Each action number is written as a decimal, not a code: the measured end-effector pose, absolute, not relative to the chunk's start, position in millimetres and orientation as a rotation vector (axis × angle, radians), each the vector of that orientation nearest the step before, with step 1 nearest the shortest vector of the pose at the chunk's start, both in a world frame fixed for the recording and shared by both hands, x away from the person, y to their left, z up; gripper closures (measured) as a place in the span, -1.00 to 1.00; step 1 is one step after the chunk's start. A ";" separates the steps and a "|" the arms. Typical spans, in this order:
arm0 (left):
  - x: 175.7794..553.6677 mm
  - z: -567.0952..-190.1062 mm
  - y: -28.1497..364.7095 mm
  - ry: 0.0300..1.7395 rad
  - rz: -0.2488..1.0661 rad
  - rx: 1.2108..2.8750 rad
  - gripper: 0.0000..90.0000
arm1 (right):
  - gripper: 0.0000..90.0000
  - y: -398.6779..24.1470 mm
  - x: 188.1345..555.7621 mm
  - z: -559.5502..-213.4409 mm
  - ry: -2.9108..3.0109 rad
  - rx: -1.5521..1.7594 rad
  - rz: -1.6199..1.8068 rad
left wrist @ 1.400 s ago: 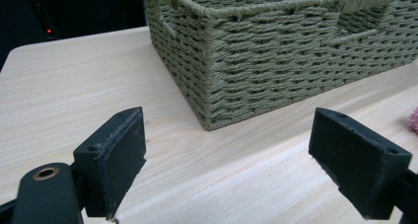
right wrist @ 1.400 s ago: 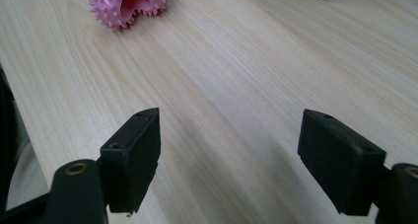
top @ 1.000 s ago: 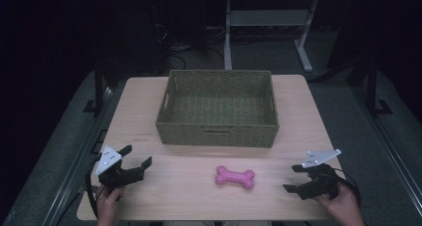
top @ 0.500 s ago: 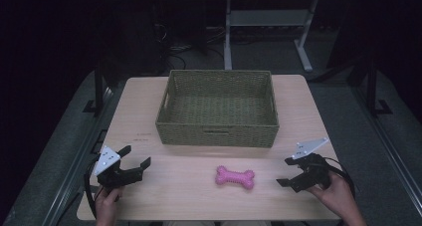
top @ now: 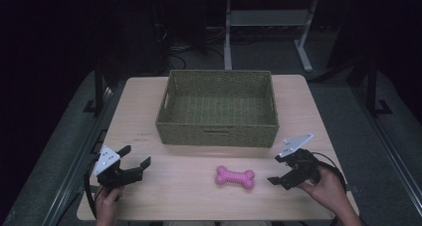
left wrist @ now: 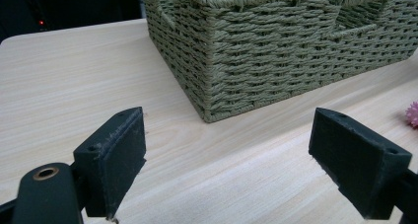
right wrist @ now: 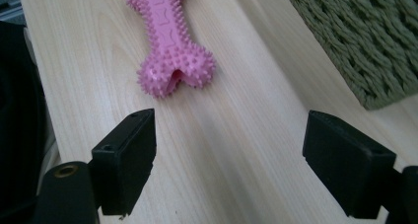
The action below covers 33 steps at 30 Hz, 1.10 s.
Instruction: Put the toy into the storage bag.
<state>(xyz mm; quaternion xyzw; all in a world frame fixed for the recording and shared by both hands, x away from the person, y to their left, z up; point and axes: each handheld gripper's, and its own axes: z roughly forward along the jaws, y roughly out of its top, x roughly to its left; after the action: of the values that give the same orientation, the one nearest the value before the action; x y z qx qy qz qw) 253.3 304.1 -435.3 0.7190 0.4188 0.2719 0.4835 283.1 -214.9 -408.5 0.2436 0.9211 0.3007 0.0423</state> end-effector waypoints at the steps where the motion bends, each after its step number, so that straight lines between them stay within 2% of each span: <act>1: 253.3 -435.3 304.2 1.017 0.664 1.753 -0.69 | -0.55 -213.0 284.5 -407.9 2.821 0.733 0.918; 33: 252.2 -434.6 306.6 1.024 0.668 1.744 -0.69 | -0.50 -133.9 307.3 -401.8 2.995 0.466 0.811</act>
<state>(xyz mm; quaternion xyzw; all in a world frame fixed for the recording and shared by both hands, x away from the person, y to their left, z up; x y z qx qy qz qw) 252.2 306.6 -434.6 0.7164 0.4205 0.2744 0.4845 307.3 -133.9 -401.8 0.1485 0.9545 0.2584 0.0019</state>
